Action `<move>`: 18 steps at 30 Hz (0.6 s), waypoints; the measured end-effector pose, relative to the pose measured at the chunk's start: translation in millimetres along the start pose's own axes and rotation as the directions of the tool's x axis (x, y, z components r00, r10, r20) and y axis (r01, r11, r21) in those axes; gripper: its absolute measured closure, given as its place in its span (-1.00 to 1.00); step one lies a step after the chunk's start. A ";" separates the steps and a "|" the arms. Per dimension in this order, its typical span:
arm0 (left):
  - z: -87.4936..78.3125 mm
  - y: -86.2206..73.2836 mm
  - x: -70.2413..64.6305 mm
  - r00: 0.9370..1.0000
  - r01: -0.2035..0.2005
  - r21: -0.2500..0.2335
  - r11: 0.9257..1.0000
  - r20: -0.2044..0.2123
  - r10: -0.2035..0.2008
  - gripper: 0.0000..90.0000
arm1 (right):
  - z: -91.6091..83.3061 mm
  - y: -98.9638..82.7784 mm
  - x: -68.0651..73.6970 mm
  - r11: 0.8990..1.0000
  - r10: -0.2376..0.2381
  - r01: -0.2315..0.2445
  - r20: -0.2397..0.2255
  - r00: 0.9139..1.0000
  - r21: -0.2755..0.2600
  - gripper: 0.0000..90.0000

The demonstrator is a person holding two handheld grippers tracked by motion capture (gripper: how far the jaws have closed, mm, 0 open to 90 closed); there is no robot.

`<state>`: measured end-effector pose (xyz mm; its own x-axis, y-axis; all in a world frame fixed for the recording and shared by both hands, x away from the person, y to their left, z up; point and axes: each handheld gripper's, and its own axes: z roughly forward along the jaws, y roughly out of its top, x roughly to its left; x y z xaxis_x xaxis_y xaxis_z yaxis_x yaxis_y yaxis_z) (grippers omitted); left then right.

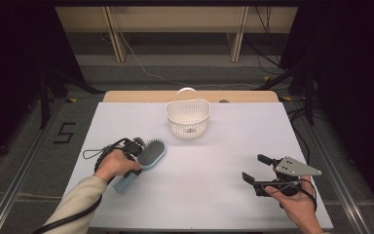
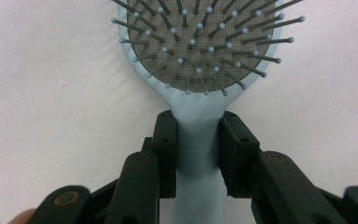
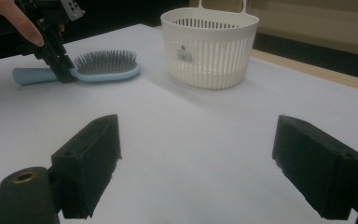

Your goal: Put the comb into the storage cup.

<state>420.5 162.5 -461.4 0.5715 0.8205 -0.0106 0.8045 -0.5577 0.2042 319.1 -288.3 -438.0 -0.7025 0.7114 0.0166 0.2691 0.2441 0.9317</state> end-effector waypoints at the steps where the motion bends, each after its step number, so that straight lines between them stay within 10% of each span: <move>1: 0.0 -0.1 -0.1 1.000 0.000 0.000 1.000 -0.001 0.000 0.54 | 0.0 0.0 0.0 1.000 0.000 0.000 0.000 1.000 0.000 -0.65; 18: -0.1 -1.2 -0.9 1.000 0.011 -0.009 1.000 -0.001 -0.011 0.55 | -0.2 -0.1 -0.2 1.000 0.001 -0.001 -0.002 1.000 0.000 -0.65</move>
<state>419.1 162.5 -461.5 0.5627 0.8266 -0.0117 0.8090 -0.5477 0.2133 319.2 -288.6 -438.0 -0.7033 0.7106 0.0183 0.2702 0.2435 0.9315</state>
